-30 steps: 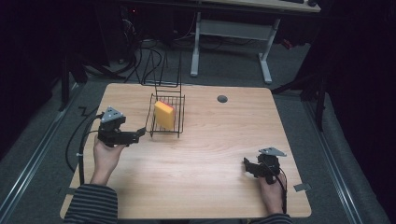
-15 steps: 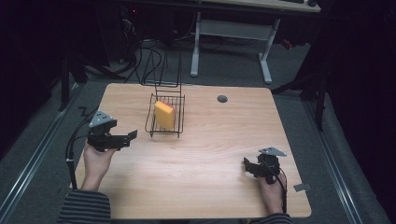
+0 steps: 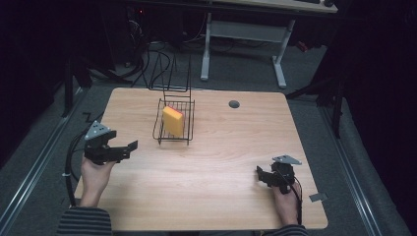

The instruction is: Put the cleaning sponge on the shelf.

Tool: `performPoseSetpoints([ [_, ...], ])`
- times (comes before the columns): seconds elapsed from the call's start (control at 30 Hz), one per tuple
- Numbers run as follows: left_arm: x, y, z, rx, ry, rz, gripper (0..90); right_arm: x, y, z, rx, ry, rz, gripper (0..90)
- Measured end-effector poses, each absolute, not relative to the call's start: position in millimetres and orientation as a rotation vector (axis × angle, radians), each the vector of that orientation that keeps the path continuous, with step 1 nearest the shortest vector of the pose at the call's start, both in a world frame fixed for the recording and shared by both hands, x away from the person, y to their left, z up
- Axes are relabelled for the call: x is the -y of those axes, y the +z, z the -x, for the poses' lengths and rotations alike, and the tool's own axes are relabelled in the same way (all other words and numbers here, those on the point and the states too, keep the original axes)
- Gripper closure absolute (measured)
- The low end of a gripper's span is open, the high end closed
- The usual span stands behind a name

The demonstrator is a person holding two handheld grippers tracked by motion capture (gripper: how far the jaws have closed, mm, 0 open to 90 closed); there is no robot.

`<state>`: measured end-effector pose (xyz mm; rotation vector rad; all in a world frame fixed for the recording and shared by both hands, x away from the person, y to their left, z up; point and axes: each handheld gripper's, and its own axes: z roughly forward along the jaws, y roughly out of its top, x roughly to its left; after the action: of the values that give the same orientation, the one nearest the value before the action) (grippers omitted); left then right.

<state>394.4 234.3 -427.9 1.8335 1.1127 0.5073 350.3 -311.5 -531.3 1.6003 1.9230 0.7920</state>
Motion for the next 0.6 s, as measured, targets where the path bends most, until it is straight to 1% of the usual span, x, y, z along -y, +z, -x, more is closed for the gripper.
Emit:
performPoseSetpoints([
  [0.6,-246,-444,-384,-1.142,0.493,-1.822,12.4,312,-531,-350,-1.924,0.791,-1.598,21.4],
])
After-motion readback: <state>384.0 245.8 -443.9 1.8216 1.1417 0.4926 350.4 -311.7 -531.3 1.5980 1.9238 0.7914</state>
